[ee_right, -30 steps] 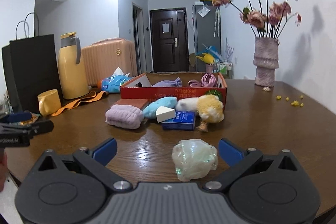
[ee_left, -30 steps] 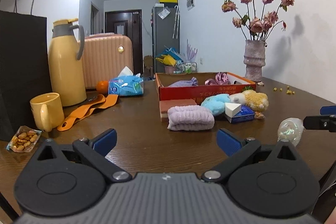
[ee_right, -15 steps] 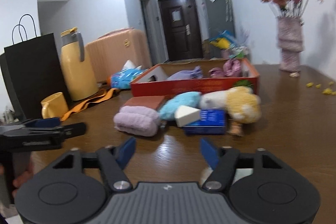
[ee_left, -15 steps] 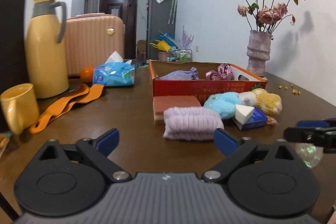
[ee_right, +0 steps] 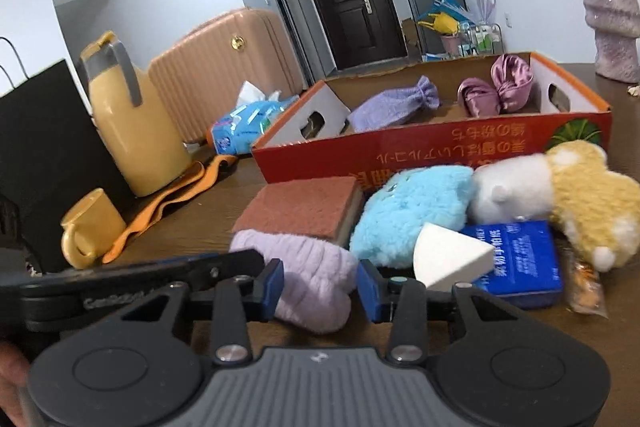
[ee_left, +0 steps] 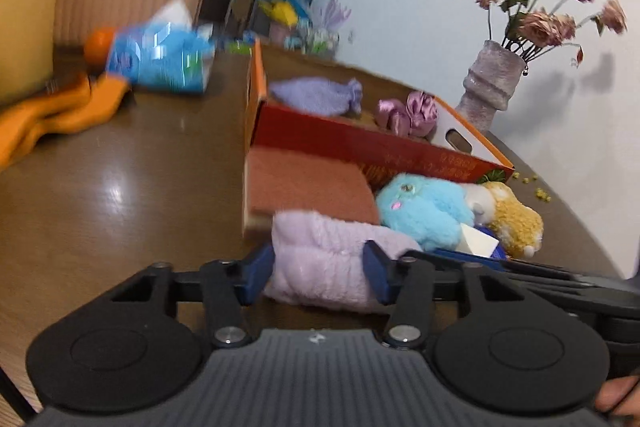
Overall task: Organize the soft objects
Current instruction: 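Reach the right tool to the lilac rolled towel and close on it, then carry the lilac towel with the right tool into the box and release, then withdraw the right tool from the box toward the clear plastic bag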
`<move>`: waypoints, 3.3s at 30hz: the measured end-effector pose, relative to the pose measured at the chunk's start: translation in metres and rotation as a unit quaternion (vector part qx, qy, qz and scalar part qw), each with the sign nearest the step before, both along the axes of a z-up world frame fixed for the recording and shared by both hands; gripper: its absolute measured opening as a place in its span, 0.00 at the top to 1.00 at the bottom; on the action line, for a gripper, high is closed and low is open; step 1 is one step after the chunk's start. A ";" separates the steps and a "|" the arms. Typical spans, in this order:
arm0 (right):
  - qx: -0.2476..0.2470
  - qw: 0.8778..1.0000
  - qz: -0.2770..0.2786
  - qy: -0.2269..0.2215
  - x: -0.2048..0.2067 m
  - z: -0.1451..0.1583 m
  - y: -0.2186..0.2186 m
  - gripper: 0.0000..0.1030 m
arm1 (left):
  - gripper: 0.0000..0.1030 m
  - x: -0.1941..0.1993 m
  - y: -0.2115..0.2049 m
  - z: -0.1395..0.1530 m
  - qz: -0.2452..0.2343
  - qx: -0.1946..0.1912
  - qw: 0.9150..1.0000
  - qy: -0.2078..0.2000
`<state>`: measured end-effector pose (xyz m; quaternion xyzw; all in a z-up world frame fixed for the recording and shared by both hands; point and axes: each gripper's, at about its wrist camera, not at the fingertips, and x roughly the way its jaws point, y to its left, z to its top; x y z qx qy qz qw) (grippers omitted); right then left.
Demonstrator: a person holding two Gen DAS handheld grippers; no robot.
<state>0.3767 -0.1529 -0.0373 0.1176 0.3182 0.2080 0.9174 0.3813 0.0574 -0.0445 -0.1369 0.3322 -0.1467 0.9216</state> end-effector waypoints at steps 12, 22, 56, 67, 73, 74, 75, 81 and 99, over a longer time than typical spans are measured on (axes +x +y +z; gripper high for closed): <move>0.039 0.999 0.008 -0.005 -0.027 0.013 -0.012 0.76 | 0.81 -0.046 0.001 0.019 0.004 -0.054 0.999 -0.007; 0.037 0.998 0.002 -0.044 -0.102 0.042 -0.040 0.79 | 0.81 -0.113 -0.022 0.048 -0.012 -0.057 0.998 -0.038; 0.022 0.991 0.009 0.128 0.216 0.028 -0.012 0.82 | 0.78 0.170 -0.023 0.046 0.037 -0.004 0.996 0.080; 0.009 0.996 -0.002 0.086 0.186 0.068 -0.028 0.73 | 0.65 0.137 -0.015 0.091 0.039 0.042 0.998 0.039; -0.010 0.999 -0.038 -0.024 0.126 0.148 -0.069 0.48 | 0.27 0.084 -0.012 0.154 0.045 0.068 0.995 -0.053; -0.016 0.997 -0.049 -0.054 0.111 0.159 -0.077 0.39 | 0.22 0.069 -0.012 0.162 0.045 0.071 0.993 -0.078; -0.024 0.994 -0.059 -0.085 0.093 0.169 -0.087 0.36 | 0.15 0.057 -0.012 0.169 0.049 0.074 0.991 -0.102; -0.060 0.967 -0.111 -0.221 0.010 0.192 -0.124 0.06 | 0.02 -0.010 -0.027 0.188 0.061 0.127 0.967 -0.214; -0.076 0.958 -0.107 -0.256 -0.113 0.170 -0.125 0.00 | 0.00 -0.144 -0.043 0.184 0.094 0.099 0.955 -0.264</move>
